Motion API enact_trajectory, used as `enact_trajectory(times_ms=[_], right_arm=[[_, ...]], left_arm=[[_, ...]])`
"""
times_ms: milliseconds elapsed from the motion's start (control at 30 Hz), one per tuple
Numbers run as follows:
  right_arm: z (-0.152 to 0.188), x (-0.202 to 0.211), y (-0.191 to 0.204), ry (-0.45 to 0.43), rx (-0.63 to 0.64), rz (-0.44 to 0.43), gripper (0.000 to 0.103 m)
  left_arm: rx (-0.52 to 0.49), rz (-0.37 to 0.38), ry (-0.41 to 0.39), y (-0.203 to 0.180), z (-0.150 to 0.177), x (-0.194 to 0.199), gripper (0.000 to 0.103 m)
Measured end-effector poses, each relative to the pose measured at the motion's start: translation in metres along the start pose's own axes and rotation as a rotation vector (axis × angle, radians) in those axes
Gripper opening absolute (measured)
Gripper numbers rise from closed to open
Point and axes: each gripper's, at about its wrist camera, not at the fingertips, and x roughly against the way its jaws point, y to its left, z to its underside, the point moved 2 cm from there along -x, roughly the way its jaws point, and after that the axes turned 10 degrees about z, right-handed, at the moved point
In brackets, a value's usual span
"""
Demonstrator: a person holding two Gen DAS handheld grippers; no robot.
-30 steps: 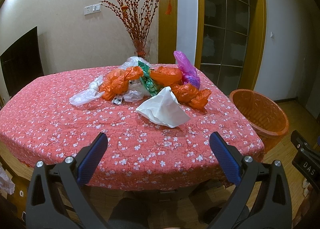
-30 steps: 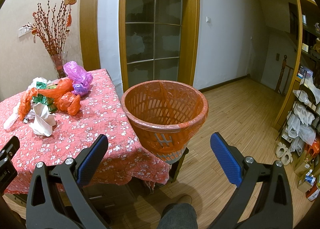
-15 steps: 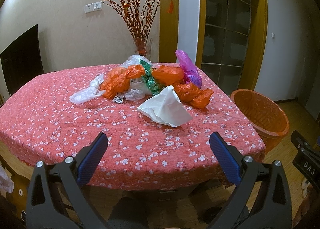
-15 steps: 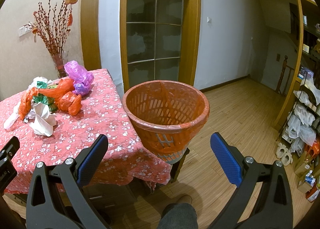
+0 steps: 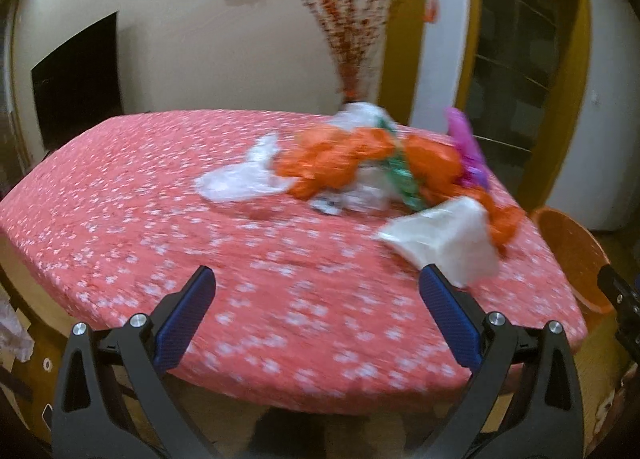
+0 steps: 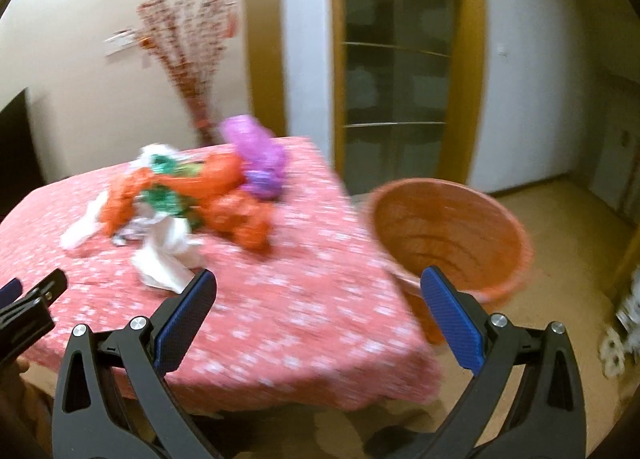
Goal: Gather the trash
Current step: 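Grasp the white tissue with the right tool while the left tool grasps a clear plastic bag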
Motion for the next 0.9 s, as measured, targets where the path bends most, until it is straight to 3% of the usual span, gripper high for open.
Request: enact_trajectory(times_ms=[200, 300, 500, 667, 833, 900], right_arm=[[-0.015, -0.022, 0.063, 0.010, 0.078, -0.193, 0.098], [-0.017, -0.036, 0.085, 0.041, 0.105, -0.252, 0.087], [-0.014, -0.062, 0.107, 0.118, 0.131, -0.298, 0.052], [-0.013, -0.069, 0.113, 0.144, 0.160, -0.317, 0.019], [-0.015, -0.071, 0.115, 0.139, 0.170, -0.340, 0.010], [-0.017, -0.070, 0.113, 0.131, 0.174, -0.336, 0.009]], left_arm=[[0.064, -0.048, 0.023, 0.060, -0.025, -0.021, 0.099], [0.080, -0.068, 0.047, 0.080, -0.039, -0.038, 0.099], [0.100, -0.058, 0.047, 0.108, -0.065, -0.069, 0.099], [0.072, -0.059, 0.069, 0.108, -0.083, -0.095, 0.099], [0.073, -0.057, 0.118, 0.111, -0.096, -0.133, 0.099], [0.077, -0.063, 0.144, 0.113, -0.099, -0.149, 0.093]])
